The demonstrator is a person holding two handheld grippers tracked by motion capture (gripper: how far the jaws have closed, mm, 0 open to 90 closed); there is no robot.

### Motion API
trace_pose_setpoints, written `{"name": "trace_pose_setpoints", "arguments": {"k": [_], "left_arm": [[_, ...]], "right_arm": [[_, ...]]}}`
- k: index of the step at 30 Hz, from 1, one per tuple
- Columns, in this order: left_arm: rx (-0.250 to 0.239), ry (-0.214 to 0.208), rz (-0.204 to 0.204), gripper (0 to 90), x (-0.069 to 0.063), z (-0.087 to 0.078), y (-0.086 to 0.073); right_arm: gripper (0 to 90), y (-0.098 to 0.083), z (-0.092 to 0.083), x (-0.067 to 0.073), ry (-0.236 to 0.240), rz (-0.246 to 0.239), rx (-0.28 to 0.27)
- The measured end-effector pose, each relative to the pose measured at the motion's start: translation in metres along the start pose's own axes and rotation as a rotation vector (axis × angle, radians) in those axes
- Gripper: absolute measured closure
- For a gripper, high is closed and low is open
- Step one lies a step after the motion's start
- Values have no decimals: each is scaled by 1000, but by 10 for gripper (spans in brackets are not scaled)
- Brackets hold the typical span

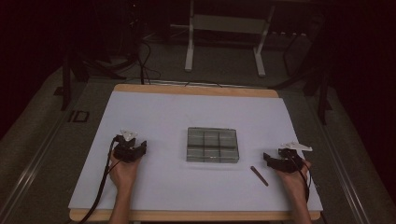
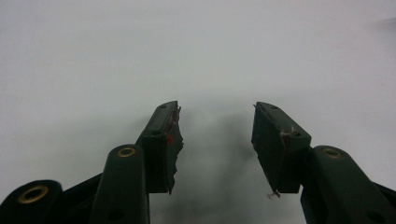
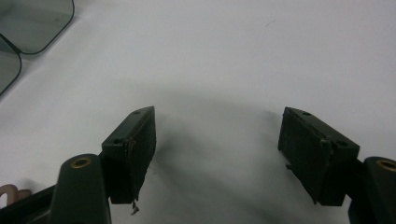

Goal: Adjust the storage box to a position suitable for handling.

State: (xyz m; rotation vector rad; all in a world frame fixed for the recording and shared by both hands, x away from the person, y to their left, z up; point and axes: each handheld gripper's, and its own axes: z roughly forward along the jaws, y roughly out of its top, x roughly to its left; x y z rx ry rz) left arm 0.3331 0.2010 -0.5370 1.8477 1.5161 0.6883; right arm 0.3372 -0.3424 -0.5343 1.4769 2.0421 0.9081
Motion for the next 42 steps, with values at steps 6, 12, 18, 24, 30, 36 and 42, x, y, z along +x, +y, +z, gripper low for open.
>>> {"name": "trace_pose_setpoints", "arguments": {"k": [6, 12, 18, 24, 30, 36, 42], "left_arm": [[-42, -127, 24, 536, -8, -9, 4], [-44, -189, 58, 562, -19, -13, 6], [-39, -268, 84, 588, -34, -15, 9], [-49, -331, 111, 664, -56, -14, 11], [-23, -367, 177, 790, -86, -6, 14], [-8, -384, 199, 899, -100, 0, 15], [11, -415, 209, 899, -111, 8, 16]], "right_arm": [[318, 1, -4, 1, -1, -3, -13], [350, 3, -7, 1, 23, 13, -29], [409, 5, -9, 4, 25, -7, -35], [508, 7, -11, 9, 32, -31, -49], [770, 8, -15, 15, 46, -55, -83], [878, 9, -16, 21, 59, -75, -92], [884, 11, -13, 34, 84, -112, -78]]}}
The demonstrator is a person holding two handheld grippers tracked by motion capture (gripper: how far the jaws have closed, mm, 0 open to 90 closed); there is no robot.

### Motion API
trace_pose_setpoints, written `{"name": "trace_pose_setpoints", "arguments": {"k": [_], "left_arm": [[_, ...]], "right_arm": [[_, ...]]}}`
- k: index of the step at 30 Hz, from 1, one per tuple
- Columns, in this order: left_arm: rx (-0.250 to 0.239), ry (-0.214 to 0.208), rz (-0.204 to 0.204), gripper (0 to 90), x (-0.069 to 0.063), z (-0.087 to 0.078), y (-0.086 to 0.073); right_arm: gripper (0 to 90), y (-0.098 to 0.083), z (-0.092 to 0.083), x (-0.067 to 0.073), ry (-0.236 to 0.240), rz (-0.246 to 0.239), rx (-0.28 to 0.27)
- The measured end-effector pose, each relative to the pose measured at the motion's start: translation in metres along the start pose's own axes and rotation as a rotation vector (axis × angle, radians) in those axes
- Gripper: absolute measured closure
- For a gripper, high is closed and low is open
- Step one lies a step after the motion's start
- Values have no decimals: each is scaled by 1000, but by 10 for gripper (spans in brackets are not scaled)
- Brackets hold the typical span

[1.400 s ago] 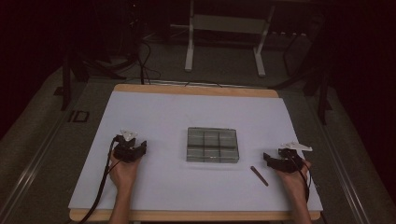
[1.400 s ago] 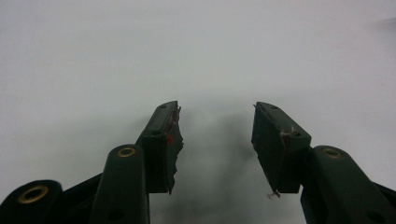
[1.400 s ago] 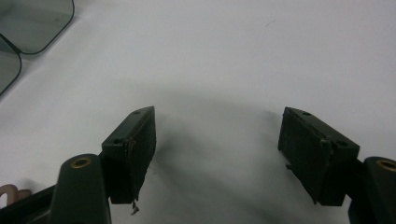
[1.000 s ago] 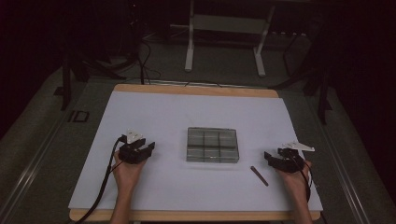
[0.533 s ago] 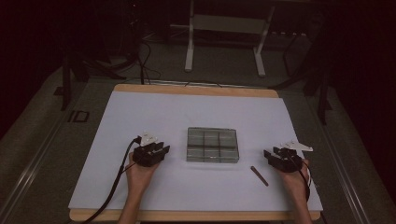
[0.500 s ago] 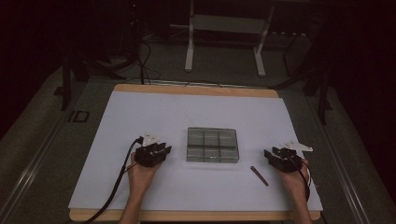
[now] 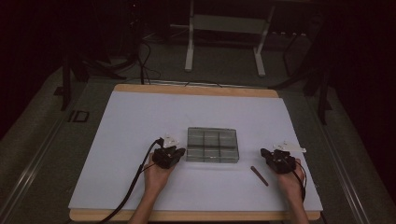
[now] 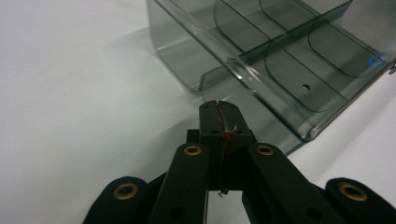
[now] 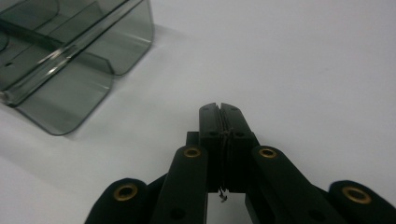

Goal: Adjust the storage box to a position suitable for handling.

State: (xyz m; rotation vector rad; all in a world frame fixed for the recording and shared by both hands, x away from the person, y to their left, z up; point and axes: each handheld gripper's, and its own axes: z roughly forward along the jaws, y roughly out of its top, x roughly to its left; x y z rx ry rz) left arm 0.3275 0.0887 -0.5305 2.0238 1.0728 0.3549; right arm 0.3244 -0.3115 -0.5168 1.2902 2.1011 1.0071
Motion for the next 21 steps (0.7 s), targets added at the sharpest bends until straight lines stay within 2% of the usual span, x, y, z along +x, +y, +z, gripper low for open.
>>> {"name": "trace_pose_setpoints", "arguments": {"k": [7, 17, 21], "left_arm": [[6, -2, -1, 900, -2, 2, 0], [18, -41, 45, 900, -22, 8, 2], [22, -52, 59, 900, -29, 8, 2]], "right_arm": [[889, 2, 5, 8, 20, -19, 19], [895, 7, 14, 25, 92, -62, 33], [897, 7, 18, 28, 126, -64, 38]]}}
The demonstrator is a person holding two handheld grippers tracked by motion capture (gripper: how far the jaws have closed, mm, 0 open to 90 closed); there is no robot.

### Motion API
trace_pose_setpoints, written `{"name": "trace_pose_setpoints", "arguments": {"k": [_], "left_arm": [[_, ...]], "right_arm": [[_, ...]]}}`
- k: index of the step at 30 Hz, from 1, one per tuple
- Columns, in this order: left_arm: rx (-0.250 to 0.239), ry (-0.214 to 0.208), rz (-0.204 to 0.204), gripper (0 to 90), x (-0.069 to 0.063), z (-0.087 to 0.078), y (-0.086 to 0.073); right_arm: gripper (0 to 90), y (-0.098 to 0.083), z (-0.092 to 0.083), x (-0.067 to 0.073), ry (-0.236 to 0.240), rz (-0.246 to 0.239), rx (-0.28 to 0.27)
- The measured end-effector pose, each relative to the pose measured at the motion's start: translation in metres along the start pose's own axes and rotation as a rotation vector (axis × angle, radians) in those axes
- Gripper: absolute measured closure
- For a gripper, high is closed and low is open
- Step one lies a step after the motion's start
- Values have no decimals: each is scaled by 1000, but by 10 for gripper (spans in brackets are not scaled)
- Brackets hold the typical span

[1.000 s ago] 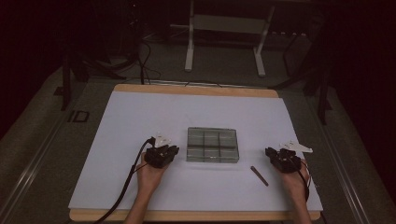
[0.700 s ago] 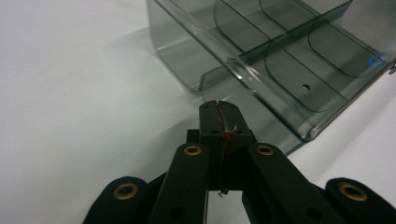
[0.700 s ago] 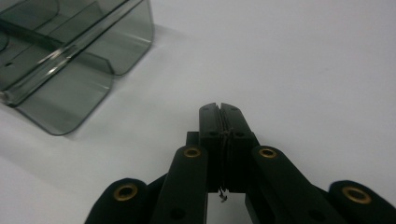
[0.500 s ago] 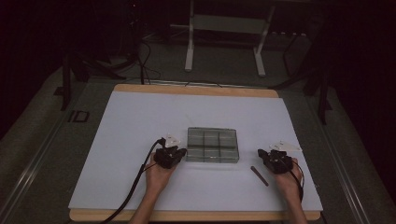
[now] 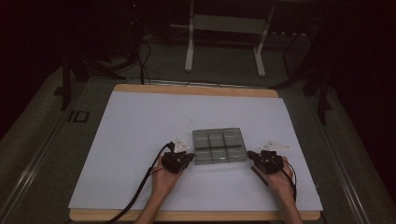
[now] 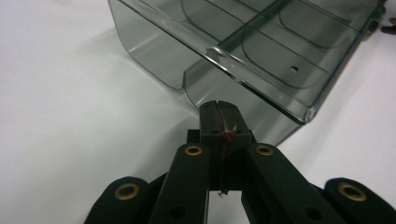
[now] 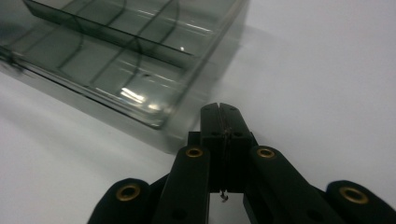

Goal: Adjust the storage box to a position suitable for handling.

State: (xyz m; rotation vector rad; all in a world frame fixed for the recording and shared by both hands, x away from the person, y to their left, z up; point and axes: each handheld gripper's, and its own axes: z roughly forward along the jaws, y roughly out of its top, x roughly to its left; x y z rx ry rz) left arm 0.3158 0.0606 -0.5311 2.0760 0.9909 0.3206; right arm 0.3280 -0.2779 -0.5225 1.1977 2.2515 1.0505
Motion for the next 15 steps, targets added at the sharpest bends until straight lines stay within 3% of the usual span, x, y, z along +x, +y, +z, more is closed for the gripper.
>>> {"name": "trace_pose_setpoints", "arguments": {"k": [15], "left_arm": [[8, 12, -5, 900, 4, -4, -2]], "right_arm": [[900, -3, -3, 10, 35, -25, 13]]}}
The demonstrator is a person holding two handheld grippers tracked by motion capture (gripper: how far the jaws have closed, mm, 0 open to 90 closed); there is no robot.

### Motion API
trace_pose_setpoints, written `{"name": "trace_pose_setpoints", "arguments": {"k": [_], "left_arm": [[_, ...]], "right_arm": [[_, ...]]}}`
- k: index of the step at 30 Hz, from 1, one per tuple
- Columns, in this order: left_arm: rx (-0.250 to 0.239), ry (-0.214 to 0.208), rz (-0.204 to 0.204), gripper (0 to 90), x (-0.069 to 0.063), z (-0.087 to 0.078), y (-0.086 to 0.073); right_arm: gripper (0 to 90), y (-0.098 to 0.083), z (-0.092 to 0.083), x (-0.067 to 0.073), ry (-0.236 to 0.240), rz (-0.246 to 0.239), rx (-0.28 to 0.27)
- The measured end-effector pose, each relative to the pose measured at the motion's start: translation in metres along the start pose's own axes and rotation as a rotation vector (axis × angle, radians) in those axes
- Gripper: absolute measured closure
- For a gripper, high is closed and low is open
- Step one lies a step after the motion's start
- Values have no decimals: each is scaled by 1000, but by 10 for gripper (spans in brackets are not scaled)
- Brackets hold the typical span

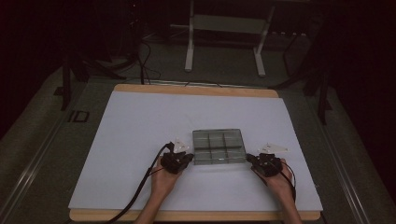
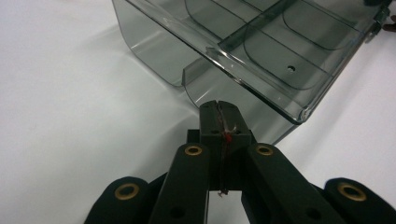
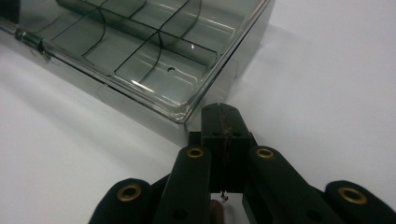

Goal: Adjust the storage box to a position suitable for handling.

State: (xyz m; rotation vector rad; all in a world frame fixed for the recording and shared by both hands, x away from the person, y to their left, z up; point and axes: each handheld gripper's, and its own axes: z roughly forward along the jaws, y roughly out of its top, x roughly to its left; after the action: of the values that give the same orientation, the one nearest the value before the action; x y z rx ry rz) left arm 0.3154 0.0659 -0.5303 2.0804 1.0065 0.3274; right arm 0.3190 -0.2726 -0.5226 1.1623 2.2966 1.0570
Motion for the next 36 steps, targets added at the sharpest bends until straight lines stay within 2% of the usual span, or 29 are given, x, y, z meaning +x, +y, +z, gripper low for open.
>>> {"name": "trace_pose_setpoints", "arguments": {"k": [17, 29, 36], "left_arm": [[2, 22, -21, 900, 2, -3, -4], [3, 31, -18, 900, -1, -6, -4], [1, 19, -14, 900, -2, -8, -5]], "right_arm": [[900, -5, -2, 11, 26, -30, 13], [900, -3, -3, 11, 32, -25, 9], [900, -2, -2, 9, 33, -17, 8]]}}
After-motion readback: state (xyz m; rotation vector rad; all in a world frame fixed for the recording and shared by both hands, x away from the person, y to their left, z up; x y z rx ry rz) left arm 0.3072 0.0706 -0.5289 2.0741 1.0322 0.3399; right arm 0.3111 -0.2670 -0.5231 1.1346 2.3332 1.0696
